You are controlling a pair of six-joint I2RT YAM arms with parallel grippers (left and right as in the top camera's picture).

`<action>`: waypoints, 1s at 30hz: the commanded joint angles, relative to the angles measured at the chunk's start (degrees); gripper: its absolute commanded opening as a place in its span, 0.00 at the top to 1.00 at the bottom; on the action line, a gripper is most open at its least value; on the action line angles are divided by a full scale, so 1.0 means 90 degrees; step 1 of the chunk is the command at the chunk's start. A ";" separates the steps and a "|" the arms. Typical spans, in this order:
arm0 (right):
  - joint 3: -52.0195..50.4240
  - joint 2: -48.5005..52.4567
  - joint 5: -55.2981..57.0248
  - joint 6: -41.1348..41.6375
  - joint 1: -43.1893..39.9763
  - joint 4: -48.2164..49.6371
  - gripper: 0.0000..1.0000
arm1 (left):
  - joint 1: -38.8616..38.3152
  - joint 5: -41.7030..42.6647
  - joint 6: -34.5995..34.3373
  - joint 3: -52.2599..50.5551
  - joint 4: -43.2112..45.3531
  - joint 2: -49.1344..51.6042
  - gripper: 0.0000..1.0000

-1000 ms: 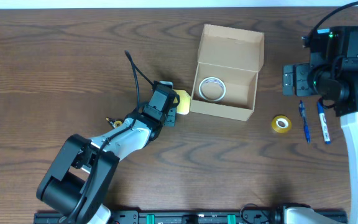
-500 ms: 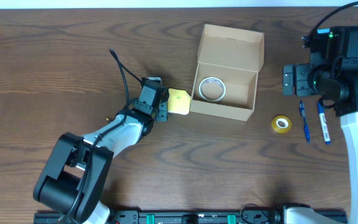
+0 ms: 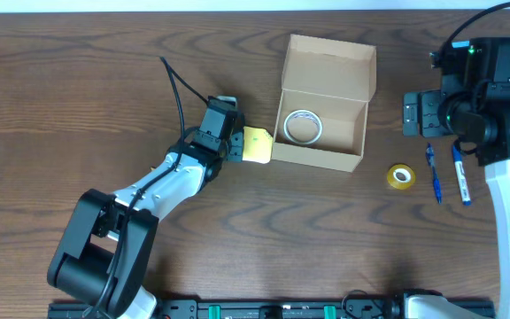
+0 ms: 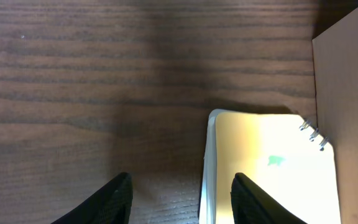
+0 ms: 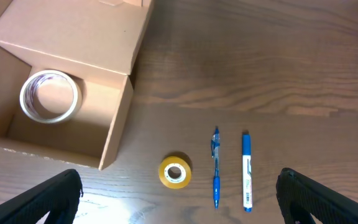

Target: Pack container

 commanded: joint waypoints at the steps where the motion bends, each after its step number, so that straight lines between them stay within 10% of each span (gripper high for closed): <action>1: 0.0121 0.0032 0.0005 -0.0044 0.0066 0.0005 0.01 | 0.0002 0.0051 0.0187 0.0177 -0.0034 0.0063 0.66; 4: 0.0121 0.0032 0.0002 -0.0044 0.0066 0.0007 0.01 | 0.0000 0.0136 0.0185 0.0185 -0.0024 0.0063 0.89; 30: 0.0121 0.0032 -0.0046 -0.0017 0.0066 0.0029 0.01 | -0.1236 0.0644 0.0257 0.0350 0.0216 0.0063 0.89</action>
